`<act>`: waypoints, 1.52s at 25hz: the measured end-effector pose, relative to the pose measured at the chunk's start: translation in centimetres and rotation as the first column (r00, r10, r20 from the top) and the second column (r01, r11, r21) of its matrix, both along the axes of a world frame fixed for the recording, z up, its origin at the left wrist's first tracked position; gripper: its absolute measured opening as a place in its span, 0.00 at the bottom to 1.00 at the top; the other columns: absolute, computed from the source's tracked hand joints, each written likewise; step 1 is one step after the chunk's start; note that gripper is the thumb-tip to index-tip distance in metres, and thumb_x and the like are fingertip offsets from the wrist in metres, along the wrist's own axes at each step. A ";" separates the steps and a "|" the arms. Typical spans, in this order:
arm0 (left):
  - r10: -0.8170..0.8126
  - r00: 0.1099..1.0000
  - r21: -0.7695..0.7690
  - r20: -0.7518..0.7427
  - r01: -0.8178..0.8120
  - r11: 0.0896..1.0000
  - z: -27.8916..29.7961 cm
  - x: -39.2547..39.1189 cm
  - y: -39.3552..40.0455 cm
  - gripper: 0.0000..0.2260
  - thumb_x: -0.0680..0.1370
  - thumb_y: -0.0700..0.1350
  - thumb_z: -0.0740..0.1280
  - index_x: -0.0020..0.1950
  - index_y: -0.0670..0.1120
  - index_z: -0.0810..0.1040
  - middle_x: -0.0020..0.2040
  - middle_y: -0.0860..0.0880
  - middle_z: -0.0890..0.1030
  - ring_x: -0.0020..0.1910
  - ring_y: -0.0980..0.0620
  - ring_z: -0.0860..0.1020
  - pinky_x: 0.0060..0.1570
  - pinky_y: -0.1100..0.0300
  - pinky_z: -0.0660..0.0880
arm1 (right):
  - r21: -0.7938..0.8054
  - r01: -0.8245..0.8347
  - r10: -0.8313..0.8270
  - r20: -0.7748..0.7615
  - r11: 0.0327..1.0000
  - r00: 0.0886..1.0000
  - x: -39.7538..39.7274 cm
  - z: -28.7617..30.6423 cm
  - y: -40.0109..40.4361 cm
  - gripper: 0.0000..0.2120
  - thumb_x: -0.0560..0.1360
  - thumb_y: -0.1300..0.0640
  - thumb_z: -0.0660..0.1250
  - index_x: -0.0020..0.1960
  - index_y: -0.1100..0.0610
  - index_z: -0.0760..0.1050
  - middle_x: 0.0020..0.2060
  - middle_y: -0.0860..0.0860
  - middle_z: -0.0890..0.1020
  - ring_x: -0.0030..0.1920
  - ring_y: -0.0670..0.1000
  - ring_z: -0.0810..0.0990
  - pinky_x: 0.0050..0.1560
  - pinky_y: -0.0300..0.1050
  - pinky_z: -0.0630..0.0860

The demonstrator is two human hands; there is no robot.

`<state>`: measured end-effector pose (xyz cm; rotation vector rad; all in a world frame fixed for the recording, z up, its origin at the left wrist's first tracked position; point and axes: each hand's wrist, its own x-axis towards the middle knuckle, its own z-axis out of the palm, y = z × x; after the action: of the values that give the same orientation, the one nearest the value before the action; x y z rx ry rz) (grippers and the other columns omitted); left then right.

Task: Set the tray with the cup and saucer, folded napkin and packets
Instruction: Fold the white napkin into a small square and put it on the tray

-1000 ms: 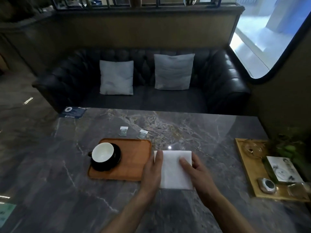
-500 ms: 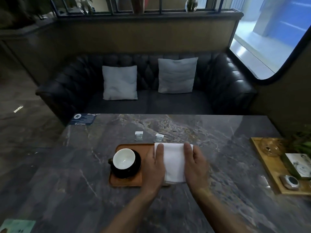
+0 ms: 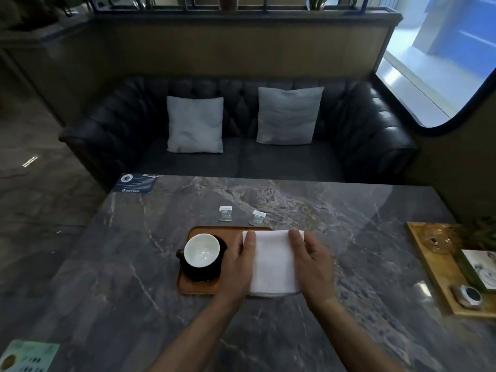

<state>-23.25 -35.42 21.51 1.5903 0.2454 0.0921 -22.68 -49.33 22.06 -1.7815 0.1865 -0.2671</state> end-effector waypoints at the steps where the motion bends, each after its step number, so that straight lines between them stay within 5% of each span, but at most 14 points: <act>1: -0.012 0.999 -0.030 -0.048 0.011 0.999 0.0 0.0 0.0 0.16 0.75 0.62 0.62 0.40 0.51 0.75 0.36 0.55 0.78 0.38 0.56 0.74 0.41 0.57 0.72 | -0.001 -0.038 0.038 -0.032 0.999 0.999 -0.1 -0.2 -0.5 0.22 0.74 0.38 0.63 0.37 0.58 0.73 0.29 0.44 0.77 0.29 0.40 0.71 0.30 0.34 0.66; 6: 0.008 0.996 -0.053 -0.089 -0.013 0.999 0.4 -0.4 -1.2 0.15 0.70 0.58 0.71 0.42 0.47 0.80 0.36 0.52 0.83 0.35 0.57 0.79 0.34 0.60 0.76 | 0.304 -0.264 0.345 -0.254 0.916 0.904 -0.6 -0.6 -2.7 0.20 0.63 0.34 0.72 0.46 0.47 0.83 0.42 0.49 0.87 0.40 0.47 0.85 0.33 0.39 0.78; 12: 0.042 0.997 -0.027 -0.059 -0.044 0.999 0.1 -1.2 -2.6 0.08 0.73 0.51 0.74 0.42 0.46 0.83 0.36 0.51 0.84 0.36 0.57 0.79 0.34 0.61 0.75 | 0.371 -0.163 0.260 -0.227 0.914 0.939 -1.3 -1.1 -3.4 0.17 0.67 0.38 0.72 0.49 0.48 0.84 0.44 0.50 0.87 0.46 0.53 0.85 0.43 0.52 0.83; 15: 0.114 0.990 -0.169 -0.085 -0.127 0.977 0.4 -1.5 -3.6 0.10 0.70 0.53 0.75 0.41 0.47 0.83 0.37 0.49 0.84 0.37 0.53 0.80 0.37 0.57 0.77 | 0.477 -0.096 0.238 -0.248 0.874 0.939 -1.7 -0.9 -2.5 0.18 0.68 0.42 0.75 0.52 0.52 0.83 0.47 0.55 0.87 0.50 0.59 0.85 0.51 0.63 0.82; 17: 0.096 0.994 -0.177 -0.060 -0.105 0.979 0.6 -1.2 -3.2 0.10 0.70 0.54 0.74 0.41 0.48 0.84 0.37 0.50 0.84 0.37 0.54 0.80 0.37 0.59 0.78 | 0.534 -0.081 0.249 -0.249 0.842 0.936 -1.5 -0.6 -2.4 0.21 0.65 0.41 0.74 0.52 0.54 0.83 0.48 0.56 0.86 0.50 0.61 0.84 0.50 0.61 0.82; 22: -0.017 0.995 -0.084 -0.098 0.009 0.996 0.2 -0.3 -0.5 0.13 0.72 0.58 0.68 0.41 0.49 0.82 0.36 0.52 0.83 0.35 0.57 0.78 0.34 0.63 0.74 | 0.382 -0.106 0.210 -0.244 0.918 0.947 -0.9 -0.9 -1.2 0.18 0.67 0.37 0.71 0.48 0.48 0.84 0.44 0.51 0.87 0.45 0.53 0.85 0.43 0.53 0.83; 25: -0.021 0.972 -0.120 -0.235 -0.008 0.993 -1.9 -0.6 0.4 0.18 0.74 0.62 0.65 0.44 0.47 0.82 0.40 0.51 0.85 0.39 0.56 0.82 0.36 0.62 0.76 | 0.332 -0.012 0.101 -0.251 0.943 0.963 -0.5 -2.0 1.2 0.14 0.71 0.39 0.69 0.45 0.49 0.82 0.39 0.48 0.86 0.36 0.43 0.82 0.32 0.39 0.78; 29: 0.044 0.988 0.120 -0.151 -0.026 0.992 -4.3 0.1 3.5 0.22 0.75 0.63 0.60 0.39 0.45 0.77 0.33 0.55 0.80 0.32 0.63 0.73 0.33 0.66 0.70 | 0.056 0.017 -0.002 -0.253 0.998 0.967 0.4 -4.2 4.5 0.20 0.78 0.40 0.59 0.38 0.55 0.74 0.31 0.49 0.78 0.30 0.39 0.73 0.30 0.34 0.69; 33: 0.024 0.997 0.331 -0.077 0.003 0.944 -6.3 1.5 6.7 0.20 0.77 0.64 0.58 0.31 0.52 0.67 0.28 0.58 0.74 0.27 0.60 0.68 0.27 0.66 0.63 | -0.106 0.060 -0.088 -0.285 0.993 0.955 1.6 -7.1 7.2 0.20 0.78 0.40 0.57 0.35 0.54 0.68 0.29 0.49 0.75 0.30 0.46 0.72 0.32 0.48 0.69; 38: -0.025 0.995 0.279 -0.100 0.052 0.959 -9.2 3.2 8.7 0.19 0.79 0.61 0.60 0.31 0.54 0.66 0.29 0.60 0.74 0.28 0.61 0.70 0.29 0.70 0.64 | -0.105 0.141 -0.169 -0.360 0.985 0.918 3.4 -10.0 9.2 0.19 0.79 0.45 0.62 0.36 0.57 0.72 0.30 0.53 0.78 0.32 0.48 0.74 0.35 0.52 0.72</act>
<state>-20.00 -26.73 12.32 1.8850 0.2855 0.0207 -19.31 -40.10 12.09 -1.8846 0.5952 -0.0493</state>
